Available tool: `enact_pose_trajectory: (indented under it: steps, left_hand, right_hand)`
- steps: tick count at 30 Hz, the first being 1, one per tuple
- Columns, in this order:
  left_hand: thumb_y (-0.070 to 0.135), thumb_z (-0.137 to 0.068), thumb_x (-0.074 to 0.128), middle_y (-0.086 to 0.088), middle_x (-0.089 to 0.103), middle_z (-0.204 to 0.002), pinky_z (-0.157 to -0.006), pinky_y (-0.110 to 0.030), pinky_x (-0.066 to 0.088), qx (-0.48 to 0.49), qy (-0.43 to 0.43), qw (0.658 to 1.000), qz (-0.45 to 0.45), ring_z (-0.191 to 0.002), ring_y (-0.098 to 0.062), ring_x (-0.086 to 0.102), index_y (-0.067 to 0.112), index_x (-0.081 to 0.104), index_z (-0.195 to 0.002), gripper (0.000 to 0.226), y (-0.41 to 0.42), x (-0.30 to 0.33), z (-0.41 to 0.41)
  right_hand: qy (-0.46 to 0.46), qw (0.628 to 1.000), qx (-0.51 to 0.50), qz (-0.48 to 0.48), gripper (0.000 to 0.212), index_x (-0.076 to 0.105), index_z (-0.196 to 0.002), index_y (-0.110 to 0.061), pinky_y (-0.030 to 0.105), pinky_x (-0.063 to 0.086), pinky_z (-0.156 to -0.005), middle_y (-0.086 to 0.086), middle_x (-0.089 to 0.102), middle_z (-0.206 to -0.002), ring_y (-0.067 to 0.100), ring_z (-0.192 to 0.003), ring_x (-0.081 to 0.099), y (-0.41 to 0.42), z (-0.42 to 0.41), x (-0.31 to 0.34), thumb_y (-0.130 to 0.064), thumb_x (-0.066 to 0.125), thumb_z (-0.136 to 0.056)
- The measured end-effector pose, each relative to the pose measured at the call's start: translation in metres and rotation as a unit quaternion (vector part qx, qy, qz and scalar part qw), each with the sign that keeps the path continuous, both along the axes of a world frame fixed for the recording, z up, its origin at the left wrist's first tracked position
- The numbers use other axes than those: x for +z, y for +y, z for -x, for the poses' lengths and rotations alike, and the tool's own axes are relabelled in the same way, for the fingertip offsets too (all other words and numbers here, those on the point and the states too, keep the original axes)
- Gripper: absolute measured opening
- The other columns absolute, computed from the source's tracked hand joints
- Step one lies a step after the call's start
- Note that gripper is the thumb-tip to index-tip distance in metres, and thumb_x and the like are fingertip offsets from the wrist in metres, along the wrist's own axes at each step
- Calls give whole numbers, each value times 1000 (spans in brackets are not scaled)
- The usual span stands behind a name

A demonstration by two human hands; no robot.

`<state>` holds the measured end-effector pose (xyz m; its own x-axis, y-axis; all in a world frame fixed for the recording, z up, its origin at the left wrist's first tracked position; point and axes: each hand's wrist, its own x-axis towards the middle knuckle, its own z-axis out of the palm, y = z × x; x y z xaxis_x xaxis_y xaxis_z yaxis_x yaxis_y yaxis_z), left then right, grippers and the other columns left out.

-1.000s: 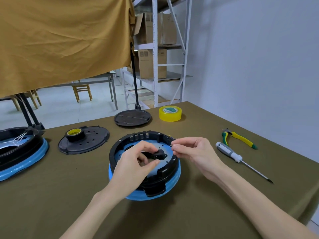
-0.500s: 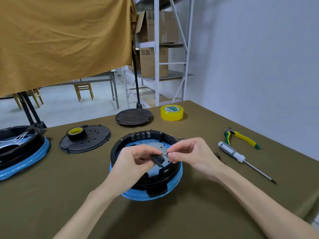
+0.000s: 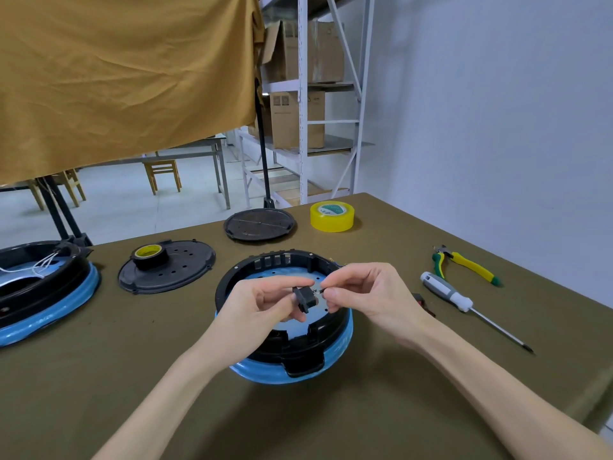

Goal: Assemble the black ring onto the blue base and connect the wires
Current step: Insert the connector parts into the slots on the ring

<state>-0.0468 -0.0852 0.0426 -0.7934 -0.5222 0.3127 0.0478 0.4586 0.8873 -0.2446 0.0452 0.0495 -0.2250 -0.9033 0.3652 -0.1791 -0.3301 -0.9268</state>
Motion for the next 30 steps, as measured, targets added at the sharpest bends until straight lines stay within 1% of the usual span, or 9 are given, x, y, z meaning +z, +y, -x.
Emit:
enact_pose_trajectory:
  steps: [3, 7, 8, 12, 15, 18, 20, 24, 30]
  left_hand:
    - [18, -106, 55, 2, 81, -104, -84, -25, 60, -10, -6, 1000, 18, -90, -19, 77, 40, 73, -123, 33, 0, 3, -1]
    - [33, -102, 54, 6, 80, -107, -82, -23, 59, -21, -9, 1000, 17, -91, -19, 77, 48, 70, -120, 29, 0, 7, -2]
    - [34, -102, 53, 6, 80, -107, -82, -24, 60, -24, -11, 999, 17, -91, -19, 77, 49, 70, -120, 29, 0, 7, -2]
    - [22, -108, 50, 7, 80, -109, -84, -23, 59, -35, -28, 999, 20, -93, -19, 77, 46, 69, -121, 34, -2, 7, -3]
    - [24, -108, 49, 7, 79, -109, -84, -23, 59, -37, -33, 999, 23, -93, -18, 77, 46, 68, -120, 32, -1, 8, -3]
    - [36, -101, 50, 5, 80, -108, -83, -23, 59, -43, -29, 998, 16, -93, -18, 77, 45, 68, -119, 27, 0, 9, -3]
    - [40, -99, 50, 4, 79, -107, -83, -22, 58, -47, -30, 998, 15, -93, -18, 77, 46, 68, -119, 28, 0, 9, -4]
    - [41, -100, 49, -1, 79, -104, -83, -23, 58, -52, -31, 998, 14, -94, -18, 77, 46, 68, -118, 27, -1, 9, -4]
    - [41, -100, 49, 0, 79, -100, -80, -22, 57, -54, -35, 998, 15, -93, -19, 76, 45, 68, -116, 25, -1, 10, -4]
  right_hand:
    - [1, 1000, -4, 9, 10, 75, -96, -3, 25, 59, -73, 7, 78, -83, 18, -72, 73, 1, -2, 2, 4, 73, -90]
    - [19, 999, -29, 30, 10, 76, -94, -2, 23, 59, -72, 4, 78, -81, 15, -72, 74, 2, -8, 5, 6, 73, -89]
    - [22, 999, -32, 34, 10, 76, -94, -2, 23, 59, -72, 4, 78, -81, 14, -73, 74, 3, -10, 5, 7, 74, -89]
    - [36, 998, -34, 45, 15, 79, -94, -9, 21, 58, -71, 1, 79, -81, 14, -72, 75, 5, -15, 10, 4, 75, -89]
    - [48, 997, -43, 50, 18, 80, -92, -15, 20, 58, -71, 0, 79, -80, 13, -73, 76, 5, -18, 12, 3, 75, -89]
    - [53, 996, -56, 48, 17, 80, -92, -13, 19, 57, -70, 0, 79, -80, 13, -72, 76, 5, -19, 11, 3, 76, -89]
    - [58, 995, -62, 46, 14, 80, -93, -11, 19, 58, -71, 2, 80, -82, 15, -74, 76, 5, -20, 10, 2, 76, -88]
    - [66, 994, -65, 49, 11, 81, -94, -7, 21, 58, -72, 5, 79, -84, 17, -74, 75, 5, -22, 8, 2, 77, -87]
    - [59, 994, -65, 59, 12, 80, -92, -4, 24, 59, -74, 6, 79, -83, 18, -74, 75, 6, -24, 7, 6, 77, -85]
